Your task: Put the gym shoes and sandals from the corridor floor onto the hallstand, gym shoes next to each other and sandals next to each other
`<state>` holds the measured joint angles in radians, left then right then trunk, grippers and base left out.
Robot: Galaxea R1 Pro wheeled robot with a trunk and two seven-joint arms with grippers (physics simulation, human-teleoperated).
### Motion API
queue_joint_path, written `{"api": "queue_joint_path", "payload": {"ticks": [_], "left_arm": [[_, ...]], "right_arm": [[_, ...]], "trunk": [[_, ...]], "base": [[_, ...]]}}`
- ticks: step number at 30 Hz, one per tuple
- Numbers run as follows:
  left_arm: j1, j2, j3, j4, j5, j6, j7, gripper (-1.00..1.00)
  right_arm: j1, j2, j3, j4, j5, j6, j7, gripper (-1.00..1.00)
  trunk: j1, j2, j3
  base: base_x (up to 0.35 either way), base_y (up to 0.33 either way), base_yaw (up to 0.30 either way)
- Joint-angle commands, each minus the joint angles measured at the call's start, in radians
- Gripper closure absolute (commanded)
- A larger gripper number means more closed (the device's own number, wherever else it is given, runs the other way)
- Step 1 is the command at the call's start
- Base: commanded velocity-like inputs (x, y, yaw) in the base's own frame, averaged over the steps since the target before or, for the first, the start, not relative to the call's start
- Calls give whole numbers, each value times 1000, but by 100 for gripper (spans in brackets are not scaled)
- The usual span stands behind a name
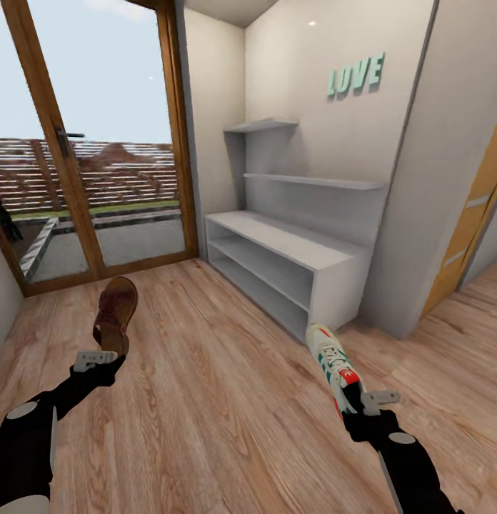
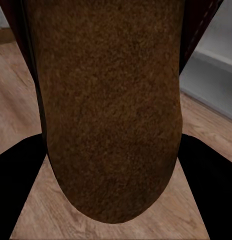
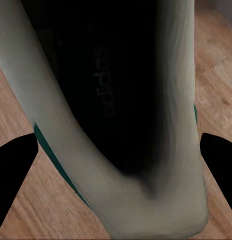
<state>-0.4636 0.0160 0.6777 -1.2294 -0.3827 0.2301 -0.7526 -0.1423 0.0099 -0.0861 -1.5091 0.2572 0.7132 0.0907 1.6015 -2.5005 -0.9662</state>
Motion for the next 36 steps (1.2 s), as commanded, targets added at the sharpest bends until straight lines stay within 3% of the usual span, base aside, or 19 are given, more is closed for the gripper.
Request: {"api": "queue_joint_path", "payload": {"ticks": [1, 36], "left_arm": [[-1, -1, 2, -1, -1, 6, -7, 100], [-1, -1, 1, -1, -2, 7, -6, 100]], "right_arm": [[-1, 1, -2, -2, 10, 5, 9, 100], [0, 1, -3, -2, 11, 5, 10, 100]], "trunk": [[0, 0, -1], [0, 0, -1]], "base": [[269, 217, 291], [294, 163, 285]]}}
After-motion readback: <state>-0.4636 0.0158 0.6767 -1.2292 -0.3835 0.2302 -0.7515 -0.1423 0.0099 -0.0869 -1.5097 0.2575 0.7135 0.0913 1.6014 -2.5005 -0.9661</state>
